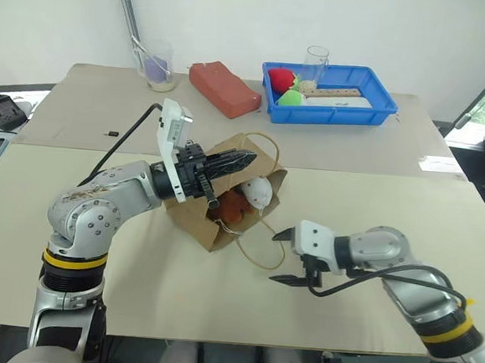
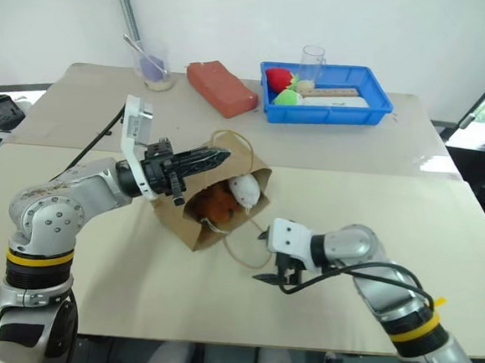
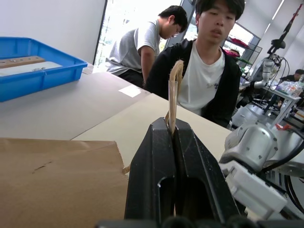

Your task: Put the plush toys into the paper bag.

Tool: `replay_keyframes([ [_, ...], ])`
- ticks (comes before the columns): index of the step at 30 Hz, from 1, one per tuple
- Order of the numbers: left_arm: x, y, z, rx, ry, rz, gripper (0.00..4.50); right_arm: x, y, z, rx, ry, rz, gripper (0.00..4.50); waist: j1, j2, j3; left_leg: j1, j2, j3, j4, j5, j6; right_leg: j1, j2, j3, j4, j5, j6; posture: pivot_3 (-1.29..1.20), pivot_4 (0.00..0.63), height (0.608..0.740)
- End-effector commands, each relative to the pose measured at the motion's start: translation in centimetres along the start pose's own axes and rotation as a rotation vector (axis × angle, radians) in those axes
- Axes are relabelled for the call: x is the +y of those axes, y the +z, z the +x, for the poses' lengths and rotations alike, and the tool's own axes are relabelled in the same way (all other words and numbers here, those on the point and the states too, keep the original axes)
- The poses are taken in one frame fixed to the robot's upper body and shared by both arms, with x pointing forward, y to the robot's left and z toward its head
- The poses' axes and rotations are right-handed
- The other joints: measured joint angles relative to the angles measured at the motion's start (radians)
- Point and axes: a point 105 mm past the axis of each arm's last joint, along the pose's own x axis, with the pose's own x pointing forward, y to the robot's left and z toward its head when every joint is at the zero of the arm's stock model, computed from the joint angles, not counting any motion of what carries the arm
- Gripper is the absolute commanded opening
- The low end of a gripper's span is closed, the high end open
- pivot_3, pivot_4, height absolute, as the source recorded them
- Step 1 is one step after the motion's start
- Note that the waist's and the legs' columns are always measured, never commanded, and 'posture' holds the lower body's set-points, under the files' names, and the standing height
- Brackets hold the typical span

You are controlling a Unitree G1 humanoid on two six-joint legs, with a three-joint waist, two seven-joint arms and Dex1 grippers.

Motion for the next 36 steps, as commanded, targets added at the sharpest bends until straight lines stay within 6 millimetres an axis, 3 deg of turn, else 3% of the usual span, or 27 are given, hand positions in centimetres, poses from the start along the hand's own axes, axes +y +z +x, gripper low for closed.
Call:
replay_keyframes([
  [1,-0.7,1.6,-0.3,-0.038,-0.01,0.051,0.0,0.0,-0.6,0.8,0.026,0.002,0.02,4.45,0.004,0.0,0.0,0.0,0.0,0.0,0.0,0.0,0.0,0.0,0.0,0.0,0.0,0.0,0.0,0.0,0.15,0.74],
  [3,-0.7,1.7,-0.4,-0.041,-0.005,0.052,0.0,0.2,-1.0,1.2,0.037,0.013,0.038,4.45,0.005,0.0,0.0,0.0,0.0,0.0,0.0,0.0,0.0,0.0,-0.001,0.0,0.0,0.0,0.0,0.0,0.15,0.74],
  [7,-0.5,2.0,-0.5,-0.044,0.006,0.057,0.0,-0.1,-1.7,1.6,0.072,-0.004,0.043,3.52,0.002,0.0,0.0,0.001,0.0,0.0,0.0,0.0,0.0,0.001,0.0,0.0,0.0,0.0,0.0,0.0,0.15,0.74],
  [8,-0.5,2.0,-0.6,-0.045,0.009,0.059,0.0,-0.2,-1.9,1.6,0.079,-0.004,0.043,2.97,0.001,0.0,0.0,0.001,0.0,0.0,0.0,0.0,0.0,0.001,0.0,0.0,0.0,0.0,0.0,0.0,0.15,0.74],
  [17,-0.2,2.1,-0.7,-0.04,0.022,0.067,0.0,0.0,-1.8,1.3,0.082,-0.009,0.013,0.02,0.003,0.0,0.0,0.004,0.0,0.0,0.0,0.0,-0.001,0.003,0.0,0.0,0.001,0.0,0.0,0.0,0.15,0.74],
  [25,0.2,2.2,-0.7,-0.027,0.021,0.083,0.0,-1.3,-0.3,-1.4,0.04,-0.065,0.041,0.02,0.009,0.0,0.0,0.002,0.0,0.0,0.0,0.0,-0.001,0.002,0.0,0.0,0.0,0.0,0.0,0.0,0.15,0.74],
  [31,0.6,3.1,1.0,-0.014,-0.054,0.151,0.0,-4.8,1.9,-7.8,0.008,-0.194,0.06,0.02,0.01,0.0,0.0,0.0,-0.001,0.0,0.0,0.0,-0.001,0.001,0.0,0.0,-0.001,0.0,0.0,0.0,0.15,0.74],
  [36,2.6,4.7,3.3,-0.034,-0.087,0.247,0.0,-6.3,4.4,-12.1,0.003,-0.246,0.01,0.02,0.01,-0.001,0.0,0.0,-0.001,0.0,0.0,0.0,-0.001,0.001,0.0,-0.001,-0.002,0.0,0.0,0.0,0.15,0.74],
])
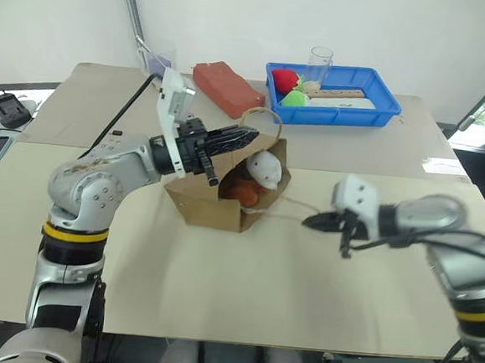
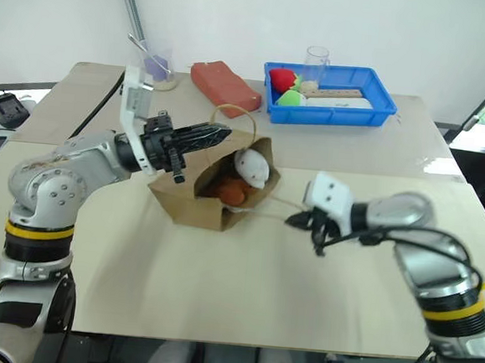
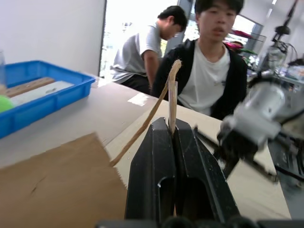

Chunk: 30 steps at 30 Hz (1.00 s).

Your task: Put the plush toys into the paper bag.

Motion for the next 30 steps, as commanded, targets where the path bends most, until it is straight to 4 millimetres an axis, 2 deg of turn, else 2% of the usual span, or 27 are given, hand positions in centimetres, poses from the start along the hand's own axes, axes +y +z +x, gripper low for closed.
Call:
replay_keyframes([
  [1,1.3,1.7,1.1,-0.043,-0.022,0.104,0.0,-1.1,2.2,-2.8,-0.026,-0.026,-0.057,0.02,0.0,0.0,0.0,0.0,0.0,0.0,0.0,0.0,0.0,0.0,0.0,0.0,0.0,0.0,0.0,0.0,0.15,0.74],
  [5,2.2,2.3,2.3,-0.07,-0.039,0.146,0.0,-2.3,3.8,-5.3,0.003,-0.055,-0.122,0.02,-0.003,0.0,0.0,-0.002,0.0,0.002,0.0,-0.001,0.001,-0.001,-0.001,0.0,-0.002,0.0,0.001,0.0,0.15,0.74],
  [8,2.5,2.3,2.8,-0.079,-0.044,0.16,0.0,-2.4,5.1,-6.1,0.003,-0.047,-0.161,0.02,-0.005,0.0,0.0,-0.002,0.0,0.002,0.0,-0.001,0.002,-0.002,-0.001,0.0,-0.002,-0.001,0.001,0.0,0.15,0.74],
  [13,2.8,2.2,3.2,-0.097,-0.038,0.168,0.0,-2.0,6.8,-5.8,-0.028,-0.023,-0.188,0.02,-0.002,0.0,0.0,-0.003,0.0,0.001,0.0,-0.001,0.002,-0.002,-0.001,0.0,-0.002,-0.001,0.001,0.0,0.15,0.74],
  [23,3.5,2.8,3.9,-0.139,-0.005,0.192,0.0,-1.6,11.4,-5.2,-0.131,0.037,-0.267,0.02,-0.001,0.0,0.0,-0.004,0.0,0.001,0.0,-0.001,0.002,-0.003,-0.001,0.0,-0.001,-0.001,0.001,0.0,0.15,0.74],
  [30,3.3,2.4,5.3,-0.137,-0.04,0.2,0.0,-1.8,12.0,-5.0,-0.116,0.047,-0.302,0.02,0.001,0.0,0.0,-0.006,-0.001,0.001,0.001,-0.001,0.002,-0.004,-0.002,0.0,-0.002,-0.001,0.001,0.0,0.15,0.74],
])
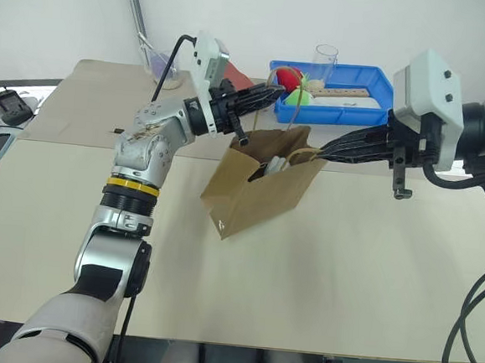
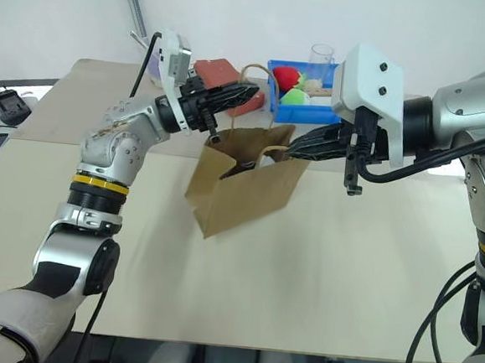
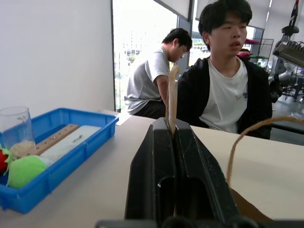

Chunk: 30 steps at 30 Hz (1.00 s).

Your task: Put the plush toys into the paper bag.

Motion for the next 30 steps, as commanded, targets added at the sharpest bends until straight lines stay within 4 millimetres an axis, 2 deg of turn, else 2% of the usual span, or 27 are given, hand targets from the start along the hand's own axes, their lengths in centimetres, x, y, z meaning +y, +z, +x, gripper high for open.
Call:
replay_keyframes([
  [1,-0.3,0.6,0.6,-0.02,-0.029,0.045,0.0,-0.4,0.9,-0.2,0.0,-0.022,-0.052,0.02,-0.001,0.0,0.0,0.0,0.0,0.0,0.0,0.0,0.0,0.0,0.0,0.0,0.0,0.0,0.0,0.0,0.15,0.74],
  [4,-0.4,-0.5,0.3,0.006,-0.042,0.037,0.0,-0.9,0.8,1.7,0.016,-0.047,-0.06,0.02,-0.009,0.0,0.0,0.0,0.0,0.001,0.0,0.0,0.0,-0.002,0.0,0.0,0.001,0.0,0.0,0.0,0.15,0.74],
  [8,0.0,-1.6,-0.5,0.057,-0.023,0.091,0.0,-1.1,1.0,3.1,-0.014,-0.072,-0.02,0.02,-0.011,0.0,0.0,0.0,0.001,0.0,0.0,0.0,0.0,-0.004,0.001,0.0,0.004,0.0,0.0,0.0,0.15,0.74],
  [10,0.4,-1.9,-1.0,0.079,0.005,0.109,0.0,-1.1,0.7,3.4,-0.018,-0.081,-0.01,0.64,-0.007,0.0,0.0,-0.002,0.001,0.0,0.0,0.0,0.0,-0.005,0.001,0.0,0.005,0.0,0.0,0.0,0.15,0.74],
  [13,0.6,-2.0,-2.1,0.105,0.008,0.132,0.93,-1.0,0.3,3.4,-0.025,-0.091,0.001,1.61,-0.003,0.0,0.0,-0.009,0.0,0.0,0.003,0.0,0.0,-0.012,0.0,0.0,0.007,0.0,0.0,0.0,0.15,0.74],
  [20,1.7,-0.1,-5.4,0.12,0.057,0.168,4.3,-2.1,0.3,1.7,-0.072,-0.149,0.052,4.04,-0.003,0.0,0.0,-0.012,0.0,-0.001,0.004,0.0,0.0,-0.015,0.0,0.0,0.014,0.0,0.0,0.0,0.15,0.74],
  [21,1.8,0.2,-5.9,0.124,0.06,0.169,4.5,-2.3,0.1,1.4,-0.073,-0.164,0.062,4.39,-0.003,0.0,0.0,-0.012,0.0,-0.001,0.004,0.0,0.0,-0.014,0.0,0.0,0.014,0.0,0.0,0.0,0.15,0.74],
  [22,1.8,0.5,-6.3,0.128,0.062,0.165,4.5,-2.6,-0.1,1.1,-0.072,-0.178,0.071,4.47,-0.005,0.0,0.0,-0.011,0.0,-0.001,0.004,0.0,0.0,-0.014,0.0,0.0,0.014,0.0,0.0,0.0,0.15,0.74],
  [26,1.8,1.8,-8.1,0.133,0.075,0.148,4.5,-3.9,-0.5,-0.1,-0.088,-0.271,0.108,4.47,-0.006,0.0,0.0,-0.011,0.001,0.0,0.004,0.0,0.0,-0.014,0.0,0.0,0.014,0.0,0.0,0.0,0.15,0.74],
  [30,1.6,3.2,-9.8,0.106,0.095,0.105,4.5,-4.5,-0.5,-0.9,-0.12,-0.318,0.14,4.47,-0.007,0.0,0.0,-0.011,0.001,0.0,0.004,0.0,0.0,-0.014,0.0,0.0,0.015,0.0,0.0,0.0,0.15,0.74],
])
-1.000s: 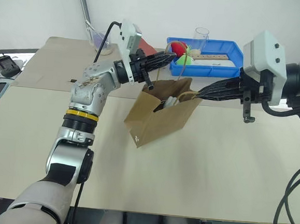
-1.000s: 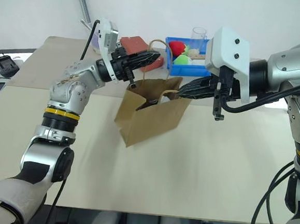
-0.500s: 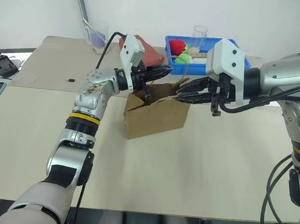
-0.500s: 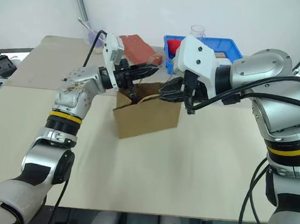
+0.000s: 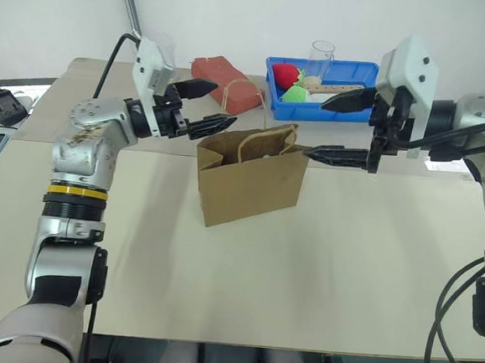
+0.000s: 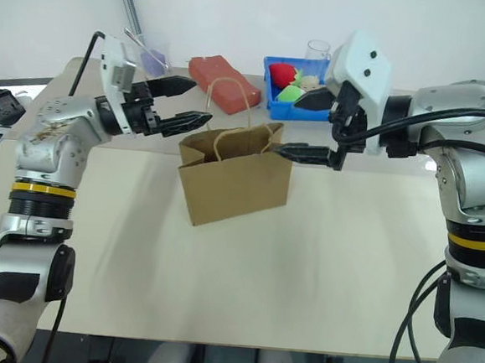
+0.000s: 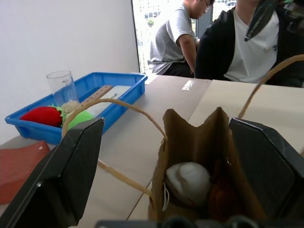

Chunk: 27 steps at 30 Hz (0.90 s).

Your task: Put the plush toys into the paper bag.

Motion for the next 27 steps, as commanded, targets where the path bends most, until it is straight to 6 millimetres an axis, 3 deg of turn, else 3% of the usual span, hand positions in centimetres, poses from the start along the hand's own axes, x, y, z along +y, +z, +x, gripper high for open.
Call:
replay_keyframes([
  [1,-0.2,2.3,-1.8,-0.055,-0.001,-0.001,4.5,-1.0,1.1,-1.5,-0.05,-0.074,-0.006,4.47,0.0,0.0,0.0,0.0,0.0,0.0,0.0,0.0,0.0,0.0,0.0,0.0,0.0,0.0,0.0,0.0,0.15,0.74],
  [5,-0.7,1.3,-4.4,-0.026,-0.012,-0.083,4.5,-1.1,0.5,-2.4,-0.053,-0.106,0.026,4.47,-0.002,0.0,0.0,0.0,0.0,0.0,0.0,0.0,0.0,0.0,0.0,0.0,0.0,0.0,0.0,0.0,0.15,0.74],
  [10,-2.1,-2.2,-6.5,0.083,-0.033,-0.096,4.5,0.3,0.0,-2.8,-0.054,-0.046,0.053,4.47,-0.001,0.0,0.0,0.001,0.001,0.001,0.0,0.0,0.0,0.0,0.0,0.0,0.0,0.0,0.0,0.0,0.15,0.74],
  [18,-5.1,-5.2,-5.6,0.115,-0.072,-0.111,4.5,3.6,-0.4,-2.8,-0.049,0.106,0.091,4.47,0.005,0.0,0.0,0.001,0.001,0.001,0.001,0.0,0.0,0.001,0.0,0.0,0.0,0.0,0.0,0.0,0.15,0.74],
  [27,-3.7,-6.6,-4.1,0.096,0.057,-0.065,4.5,5.4,-0.1,-2.4,-0.063,0.167,0.114,4.47,0.002,0.0,0.0,0.003,0.001,0.001,0.002,0.0,0.0,0.002,0.0,0.001,-0.001,0.0,0.0,0.0,0.15,0.74],
])
